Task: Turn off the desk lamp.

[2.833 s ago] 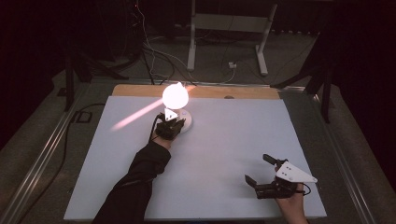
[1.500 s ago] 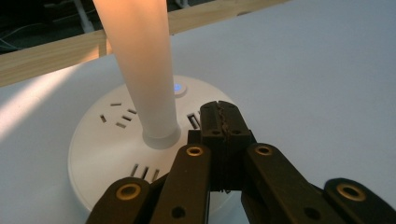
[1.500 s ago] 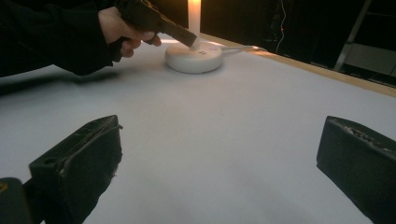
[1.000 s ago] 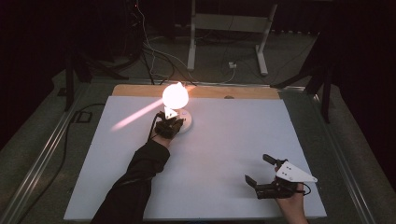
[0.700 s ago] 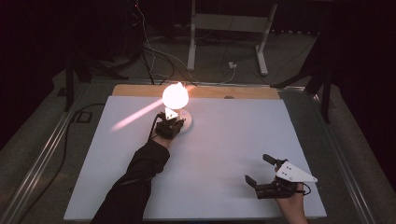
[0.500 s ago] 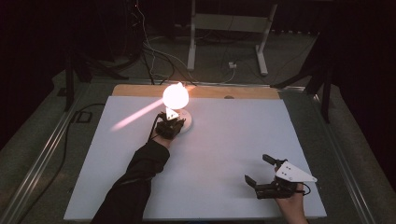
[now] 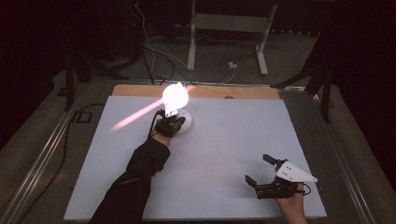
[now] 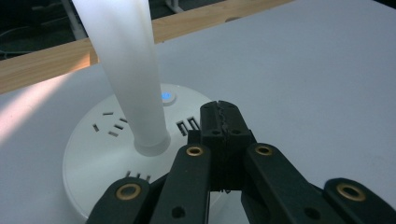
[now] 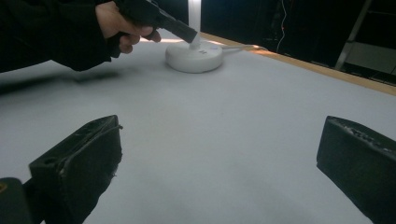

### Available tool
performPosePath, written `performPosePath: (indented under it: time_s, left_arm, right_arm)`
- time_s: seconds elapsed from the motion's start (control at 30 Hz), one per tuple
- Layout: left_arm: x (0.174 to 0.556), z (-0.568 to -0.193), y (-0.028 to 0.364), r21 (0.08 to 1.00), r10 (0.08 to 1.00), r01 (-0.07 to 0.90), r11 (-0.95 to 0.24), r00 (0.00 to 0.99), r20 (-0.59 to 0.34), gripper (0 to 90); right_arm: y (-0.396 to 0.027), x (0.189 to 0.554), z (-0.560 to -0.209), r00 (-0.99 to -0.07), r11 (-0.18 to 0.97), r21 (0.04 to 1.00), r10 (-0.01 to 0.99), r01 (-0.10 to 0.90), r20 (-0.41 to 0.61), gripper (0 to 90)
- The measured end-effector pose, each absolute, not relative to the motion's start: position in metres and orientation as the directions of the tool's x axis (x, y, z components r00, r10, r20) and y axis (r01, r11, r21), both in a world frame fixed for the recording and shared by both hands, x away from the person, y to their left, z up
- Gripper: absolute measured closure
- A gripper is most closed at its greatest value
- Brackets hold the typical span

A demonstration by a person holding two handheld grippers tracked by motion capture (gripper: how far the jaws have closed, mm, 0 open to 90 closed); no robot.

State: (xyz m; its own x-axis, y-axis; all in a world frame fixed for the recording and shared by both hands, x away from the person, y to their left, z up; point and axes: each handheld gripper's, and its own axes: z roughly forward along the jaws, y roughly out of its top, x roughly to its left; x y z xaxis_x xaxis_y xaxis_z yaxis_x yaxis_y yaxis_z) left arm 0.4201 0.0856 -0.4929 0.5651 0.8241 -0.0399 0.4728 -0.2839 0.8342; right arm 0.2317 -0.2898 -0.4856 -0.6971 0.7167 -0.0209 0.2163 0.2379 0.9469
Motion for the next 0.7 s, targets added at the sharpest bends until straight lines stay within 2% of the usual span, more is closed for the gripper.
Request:
performPosePath:
  time_s: [0.7]
  left_arm:
    - [0.4199, -0.4878, 0.0911, 0.838, 0.83, 0.477, -0.266, 0.556, -0.053, 90.0]
  right_arm:
    - [-0.2896, 0.2322, -0.4858, -0.7, 0.24, 0.946, 0.714, 0.218, -0.02, 0.0]
